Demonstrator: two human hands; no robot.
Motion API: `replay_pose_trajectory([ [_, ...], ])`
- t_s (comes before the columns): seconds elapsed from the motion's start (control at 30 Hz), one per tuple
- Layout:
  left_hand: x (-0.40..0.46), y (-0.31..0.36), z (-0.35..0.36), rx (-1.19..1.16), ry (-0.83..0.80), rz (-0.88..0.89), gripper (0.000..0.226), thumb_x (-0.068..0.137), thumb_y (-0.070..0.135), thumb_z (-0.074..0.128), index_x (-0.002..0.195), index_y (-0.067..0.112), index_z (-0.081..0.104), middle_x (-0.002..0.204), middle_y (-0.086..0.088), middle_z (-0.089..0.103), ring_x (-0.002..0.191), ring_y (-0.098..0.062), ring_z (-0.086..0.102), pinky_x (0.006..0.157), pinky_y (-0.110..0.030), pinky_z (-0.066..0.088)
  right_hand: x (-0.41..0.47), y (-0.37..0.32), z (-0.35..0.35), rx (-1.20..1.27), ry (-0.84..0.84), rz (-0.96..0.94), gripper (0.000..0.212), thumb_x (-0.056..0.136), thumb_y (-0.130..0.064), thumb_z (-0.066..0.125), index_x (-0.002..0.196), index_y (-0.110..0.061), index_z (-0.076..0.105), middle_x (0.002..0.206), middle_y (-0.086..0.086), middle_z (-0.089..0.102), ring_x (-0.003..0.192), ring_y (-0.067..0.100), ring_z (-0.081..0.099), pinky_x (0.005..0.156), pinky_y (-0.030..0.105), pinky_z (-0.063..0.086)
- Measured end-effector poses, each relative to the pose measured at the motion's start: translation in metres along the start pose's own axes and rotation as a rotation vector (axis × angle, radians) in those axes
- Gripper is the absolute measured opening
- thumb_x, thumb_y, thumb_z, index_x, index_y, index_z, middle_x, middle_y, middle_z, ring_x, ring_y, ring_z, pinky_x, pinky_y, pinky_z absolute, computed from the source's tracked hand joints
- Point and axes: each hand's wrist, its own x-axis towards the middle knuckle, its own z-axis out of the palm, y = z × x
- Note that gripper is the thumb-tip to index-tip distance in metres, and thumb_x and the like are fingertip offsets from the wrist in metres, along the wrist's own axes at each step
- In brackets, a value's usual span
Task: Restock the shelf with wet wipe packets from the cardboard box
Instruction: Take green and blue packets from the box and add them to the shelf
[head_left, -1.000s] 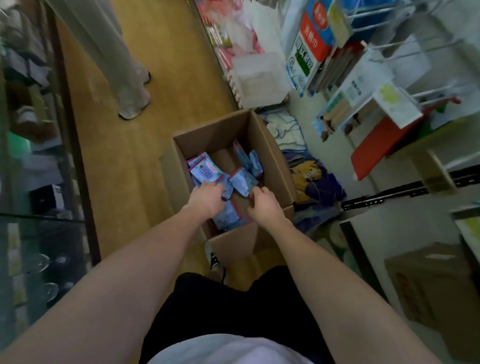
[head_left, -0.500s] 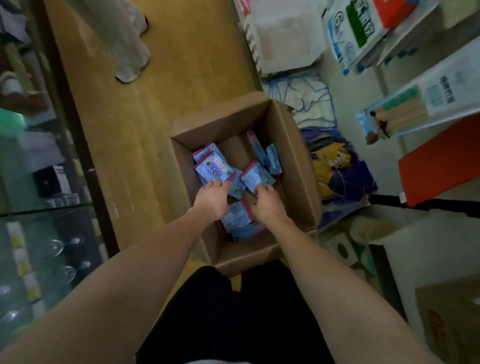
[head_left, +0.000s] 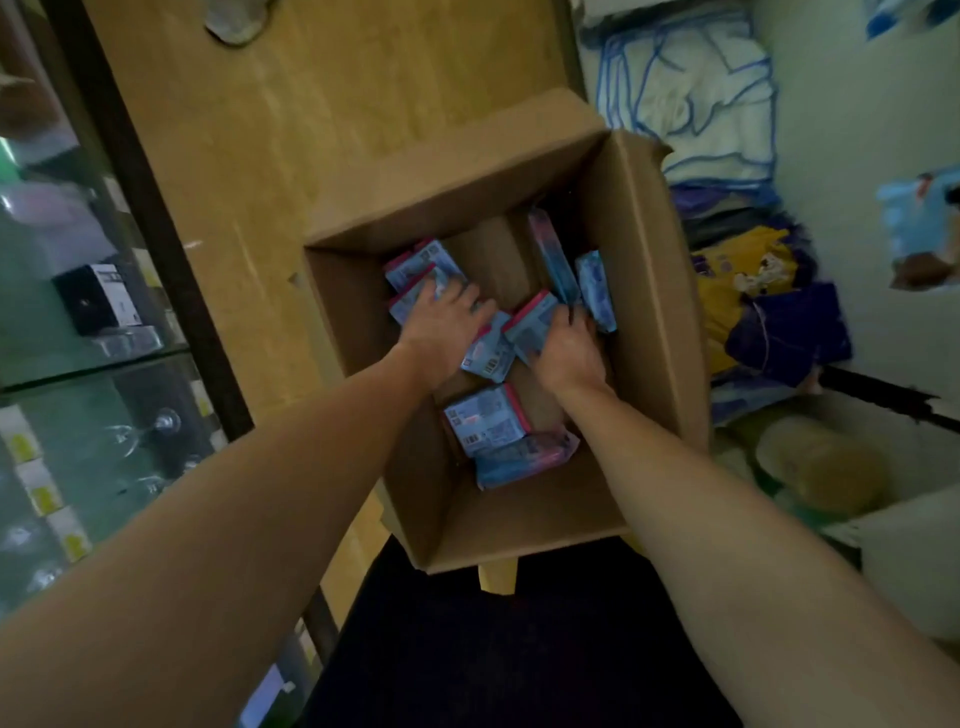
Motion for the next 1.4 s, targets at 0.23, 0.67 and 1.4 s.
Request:
replay_pose_trajectory([
  [0.23,0.017,-0.002,0.009,0.064,-0.014,-0.04,0.054,0.099,0.022,0.043,0.15,0.021,0.027,0.15,-0.009,0.033,0.142,-0.031,0.023,0.115,-0.063,0.007,0.034,-0.008,0.028,-0.086,0.058,0.085,0.053,0.101,-0.026,0.054,0.146,-0.009,0.034,0.149,0.02,0.039,0.138,0.037,0.036,0.113,0.05,0.029],
  [0.67,-0.016,-0.001,-0.025,0.197,-0.089,0.02,0.046,0.096,0.022,0.05,0.141,0.016,0.047,0.148,-0.01,0.037,0.139,-0.031,0.029,0.11,-0.05,0.03,-0.006,-0.003,0.002,-0.109,-0.123,0.004,0.047,0.093,-0.018,0.064,0.136,-0.013,0.044,0.133,0.018,0.052,0.12,0.038,0.055,0.094,0.043,0.048],
  [1.4,-0.17,0.067,-0.194,0.031,0.229,0.434,0.053,0.08,0.024,0.077,0.128,0.012,0.059,0.127,-0.011,0.061,0.118,-0.03,0.057,0.095,-0.036,0.048,-0.307,-0.01,-0.139,0.309,0.473,0.26,0.036,0.08,-0.02,0.073,0.11,-0.012,0.055,0.102,0.008,0.058,0.102,0.03,0.06,0.073,0.038,0.05],
])
